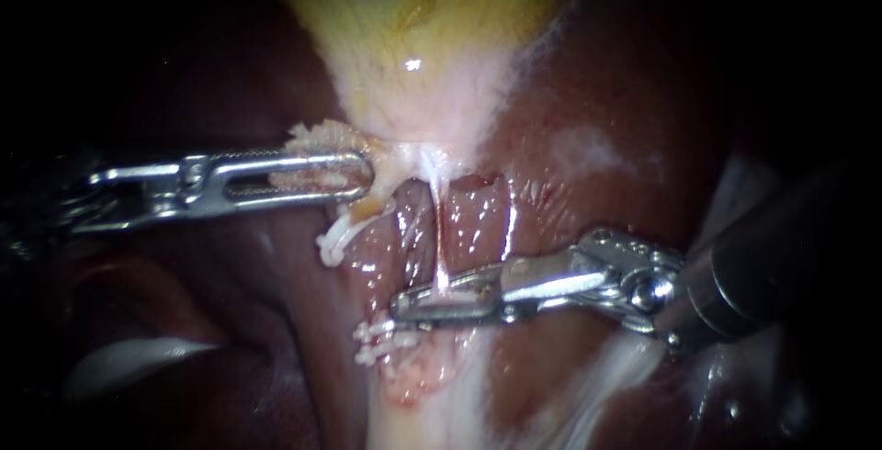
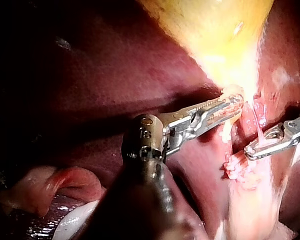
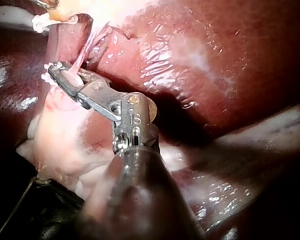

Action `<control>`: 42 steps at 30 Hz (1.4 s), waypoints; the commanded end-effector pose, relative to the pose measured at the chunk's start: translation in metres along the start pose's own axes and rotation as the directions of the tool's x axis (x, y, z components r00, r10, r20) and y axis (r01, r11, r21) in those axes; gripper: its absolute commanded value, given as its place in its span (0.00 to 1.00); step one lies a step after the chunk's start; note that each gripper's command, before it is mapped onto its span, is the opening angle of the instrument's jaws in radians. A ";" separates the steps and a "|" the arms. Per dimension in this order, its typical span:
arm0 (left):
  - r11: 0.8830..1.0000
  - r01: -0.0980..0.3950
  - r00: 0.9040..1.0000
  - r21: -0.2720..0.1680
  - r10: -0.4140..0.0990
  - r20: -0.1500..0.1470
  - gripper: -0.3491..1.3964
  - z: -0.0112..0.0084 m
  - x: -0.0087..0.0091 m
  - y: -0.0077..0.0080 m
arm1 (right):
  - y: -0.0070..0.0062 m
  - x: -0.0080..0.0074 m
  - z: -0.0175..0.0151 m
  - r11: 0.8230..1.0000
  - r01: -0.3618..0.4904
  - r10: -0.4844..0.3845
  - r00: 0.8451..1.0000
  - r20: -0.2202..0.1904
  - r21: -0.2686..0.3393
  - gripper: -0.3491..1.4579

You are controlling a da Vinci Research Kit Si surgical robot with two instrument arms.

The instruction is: Going back second clip right tube

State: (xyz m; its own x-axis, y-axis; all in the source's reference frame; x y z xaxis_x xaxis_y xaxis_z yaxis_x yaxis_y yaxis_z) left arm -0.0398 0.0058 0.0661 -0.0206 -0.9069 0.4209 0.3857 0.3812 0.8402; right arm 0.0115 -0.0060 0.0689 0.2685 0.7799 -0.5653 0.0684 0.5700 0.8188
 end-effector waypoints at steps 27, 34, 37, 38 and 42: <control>1.000 0.000 1.000 -0.001 0.000 0.000 0.00 0.0000 0.0001 -0.0001 | -0.0003 -0.0001 0.0010 0.963 0.270 -0.270 0.963 0.014 0.001 0.47; 1.000 0.000 1.000 -0.001 0.000 0.000 0.00 0.0000 0.0001 0.0000 | -0.0014 -0.0005 0.0002 0.957 0.289 -0.290 0.957 0.016 0.025 0.47; 1.000 0.000 1.000 -0.001 0.000 0.000 0.00 0.0000 0.0001 0.0000 | -0.0021 -0.0008 -0.0003 0.953 0.302 -0.303 0.953 0.017 0.036 0.47; 1.000 0.000 1.000 -0.001 0.000 0.000 0.00 0.0000 0.0001 0.0000 | -0.0023 -0.0008 -0.0005 0.951 0.308 -0.309 0.951 0.017 0.038 0.47; 1.000 0.000 1.000 -0.001 0.000 0.000 0.00 0.0001 0.0001 0.0000 | -0.0023 -0.0007 -0.0006 0.945 0.324 -0.325 0.946 0.017 0.039 0.47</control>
State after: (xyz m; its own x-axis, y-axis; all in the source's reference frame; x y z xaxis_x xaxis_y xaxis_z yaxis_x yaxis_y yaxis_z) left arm -0.0398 0.0057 0.0661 -0.0209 -0.9066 0.4214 0.3865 0.3815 0.8397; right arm 0.0106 -0.0076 0.0674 0.2479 0.5469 -0.7997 0.1902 0.7819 0.5937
